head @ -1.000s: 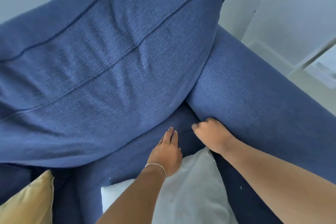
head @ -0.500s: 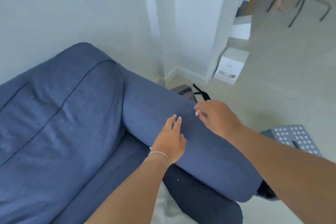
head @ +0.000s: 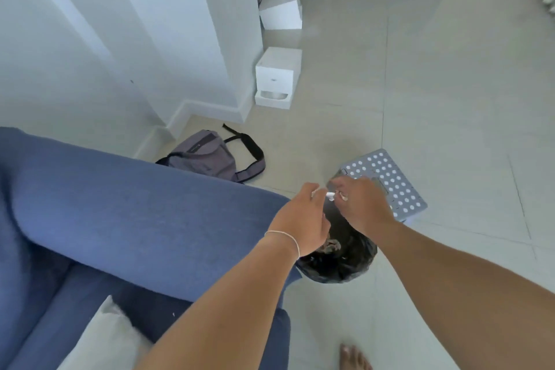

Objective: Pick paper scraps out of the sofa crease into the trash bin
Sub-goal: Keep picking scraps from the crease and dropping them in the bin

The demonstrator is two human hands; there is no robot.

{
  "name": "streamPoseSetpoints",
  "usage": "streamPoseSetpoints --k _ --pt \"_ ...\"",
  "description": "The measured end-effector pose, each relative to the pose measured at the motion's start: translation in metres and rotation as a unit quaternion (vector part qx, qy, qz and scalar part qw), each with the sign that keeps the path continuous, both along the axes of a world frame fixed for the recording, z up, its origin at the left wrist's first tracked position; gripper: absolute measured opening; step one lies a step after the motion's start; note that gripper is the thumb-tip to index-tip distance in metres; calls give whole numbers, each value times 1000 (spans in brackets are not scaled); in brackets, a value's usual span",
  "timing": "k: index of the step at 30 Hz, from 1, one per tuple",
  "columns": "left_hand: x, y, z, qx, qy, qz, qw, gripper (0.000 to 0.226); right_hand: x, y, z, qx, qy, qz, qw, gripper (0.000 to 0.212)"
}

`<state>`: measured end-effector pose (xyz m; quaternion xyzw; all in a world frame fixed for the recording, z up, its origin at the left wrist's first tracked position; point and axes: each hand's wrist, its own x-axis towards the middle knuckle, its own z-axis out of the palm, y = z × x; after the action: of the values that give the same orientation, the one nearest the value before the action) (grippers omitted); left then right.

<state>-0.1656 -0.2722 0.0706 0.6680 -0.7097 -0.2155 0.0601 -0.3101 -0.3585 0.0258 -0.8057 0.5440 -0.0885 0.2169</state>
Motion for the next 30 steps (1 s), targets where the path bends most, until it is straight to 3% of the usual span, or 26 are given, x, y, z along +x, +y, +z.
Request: streamPoseSetpoints --k 6,12,19,25,30 --pt "-24 -39 -31 60 -12 23 998 43 -42 -18 -21 32 35 29 998 52" --pt "-34 -37 -60 125 -33 -41 991 50 -81 -27 -28 70 50 36 996 50" --pt "-43 -33 -76 104 2 -41 994 51 -95 -29 -43 131 31 6 991 49" --pt "-38 -37 -71 74 5 -2 997 51 -85 -23 -50 95 -24 -25 995 41" --pt "-29 -36 -69 67 -11 12 998 54 -72 -18 -51 90 -19 -27 995 47"
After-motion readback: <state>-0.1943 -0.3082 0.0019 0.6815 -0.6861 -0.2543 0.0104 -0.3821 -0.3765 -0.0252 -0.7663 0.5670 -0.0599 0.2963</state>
